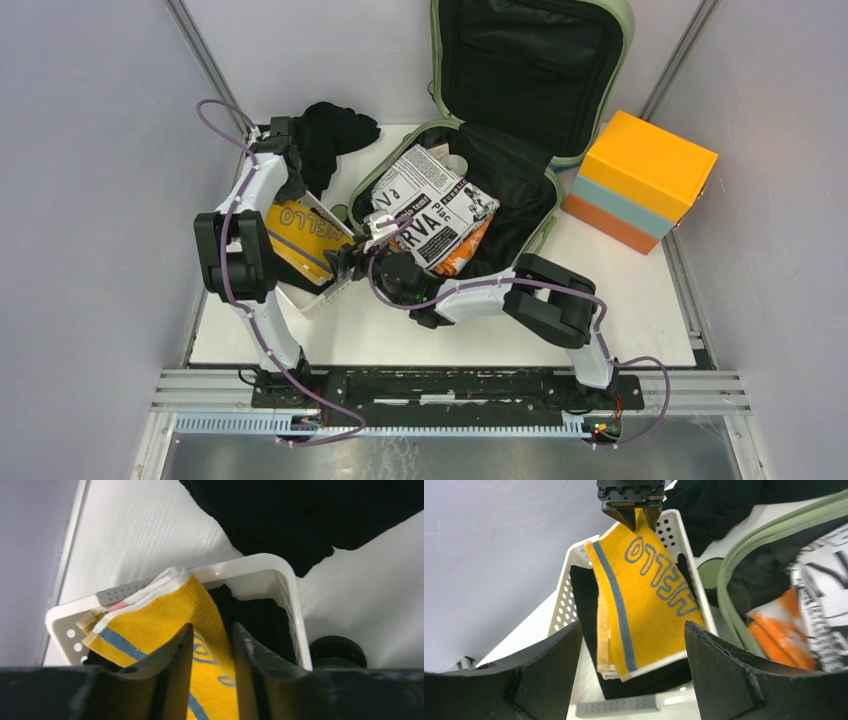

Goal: Open, take out, and arrange the luggage
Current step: Adjust the clothes in the bin, then adjust the clothes in the luggage.

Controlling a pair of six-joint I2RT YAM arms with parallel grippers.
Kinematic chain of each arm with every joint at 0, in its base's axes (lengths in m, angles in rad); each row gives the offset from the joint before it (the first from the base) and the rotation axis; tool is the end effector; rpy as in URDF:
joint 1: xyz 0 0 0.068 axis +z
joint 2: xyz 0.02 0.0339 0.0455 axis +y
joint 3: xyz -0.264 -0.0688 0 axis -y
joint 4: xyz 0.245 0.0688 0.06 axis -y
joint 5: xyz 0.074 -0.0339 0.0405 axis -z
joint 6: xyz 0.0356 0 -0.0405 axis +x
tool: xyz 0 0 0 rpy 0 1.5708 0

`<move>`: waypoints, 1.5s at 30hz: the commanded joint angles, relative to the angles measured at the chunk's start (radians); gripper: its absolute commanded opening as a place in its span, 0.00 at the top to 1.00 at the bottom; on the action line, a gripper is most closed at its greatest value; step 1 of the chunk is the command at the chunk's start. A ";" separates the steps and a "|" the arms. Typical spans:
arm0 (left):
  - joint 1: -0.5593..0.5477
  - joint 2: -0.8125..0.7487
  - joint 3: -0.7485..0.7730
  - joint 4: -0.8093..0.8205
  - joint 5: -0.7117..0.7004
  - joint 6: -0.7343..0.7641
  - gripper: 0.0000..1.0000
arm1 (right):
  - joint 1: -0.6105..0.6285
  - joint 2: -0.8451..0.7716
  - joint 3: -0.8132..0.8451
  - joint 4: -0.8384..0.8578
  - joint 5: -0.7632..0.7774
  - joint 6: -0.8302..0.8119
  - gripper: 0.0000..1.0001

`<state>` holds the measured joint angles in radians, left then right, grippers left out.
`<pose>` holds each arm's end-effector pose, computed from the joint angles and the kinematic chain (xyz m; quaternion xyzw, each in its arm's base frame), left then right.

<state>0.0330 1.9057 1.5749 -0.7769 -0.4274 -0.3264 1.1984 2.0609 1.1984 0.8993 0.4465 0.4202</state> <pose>0.4048 0.0281 0.2448 -0.2179 0.9272 0.1714 0.2520 0.1800 0.4185 0.2033 -0.1092 0.6866 0.4022 0.5957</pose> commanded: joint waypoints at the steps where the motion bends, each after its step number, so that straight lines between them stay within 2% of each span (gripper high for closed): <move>1: -0.005 -0.014 0.051 0.014 0.036 0.026 0.53 | -0.005 -0.136 -0.093 0.060 -0.025 -0.178 0.18; 4: -0.004 -0.029 0.085 -0.010 0.029 0.036 0.46 | -0.013 -0.216 -0.177 0.102 -0.143 -0.289 0.14; 6: -0.004 -0.072 0.098 -0.011 0.049 0.044 0.43 | -0.026 -0.272 -0.230 0.114 -0.280 -0.373 0.13; 8: -0.005 -0.150 0.088 0.016 0.109 0.066 0.40 | -0.040 -0.329 -0.272 0.097 -0.369 -0.442 0.10; 11: -0.005 -0.347 0.010 0.117 0.218 0.093 0.34 | -0.062 -0.413 -0.317 0.015 -0.485 -0.510 0.02; 14: -0.004 -0.567 -0.139 0.233 0.316 0.099 0.28 | -0.095 -0.499 -0.372 -0.081 -0.520 -0.565 0.02; 18: 0.001 -0.849 -0.361 0.358 0.386 0.052 0.03 | -0.173 -0.645 -0.482 -0.153 -0.549 -0.565 0.02; 19: 0.002 -0.911 -0.426 0.384 0.414 0.038 0.00 | -0.196 -0.674 -0.503 -0.171 -0.560 -0.565 0.02; 23: 0.002 -1.103 -0.601 0.461 0.616 -0.040 0.00 | -0.257 -0.778 -0.526 -0.299 -0.582 -0.614 0.02; 27: 0.002 -1.195 -0.676 0.449 0.766 -0.129 0.00 | -0.299 -0.822 -0.490 -0.450 -0.555 -0.643 0.02; 31: 0.002 -1.221 -0.701 0.445 0.846 -0.193 0.00 | -0.382 -0.850 -0.502 -0.491 -0.501 -0.562 0.02; 37: 0.002 -1.241 -0.772 0.507 0.911 -0.255 0.01 | -0.560 -0.876 -0.588 -0.424 -0.461 -0.309 0.02; 40: 0.002 -1.235 -0.828 0.572 0.946 -0.304 0.01 | -0.635 -0.846 -0.589 -0.427 -0.422 -0.176 0.04; 45: 0.002 -1.205 -0.876 0.634 0.972 -0.327 0.02 | -0.738 -0.772 -0.559 -0.420 -0.444 0.045 0.09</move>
<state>0.0326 0.6819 0.7170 -0.2535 0.4835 -0.5880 0.5095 1.2472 0.6071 0.4320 -0.0067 0.2470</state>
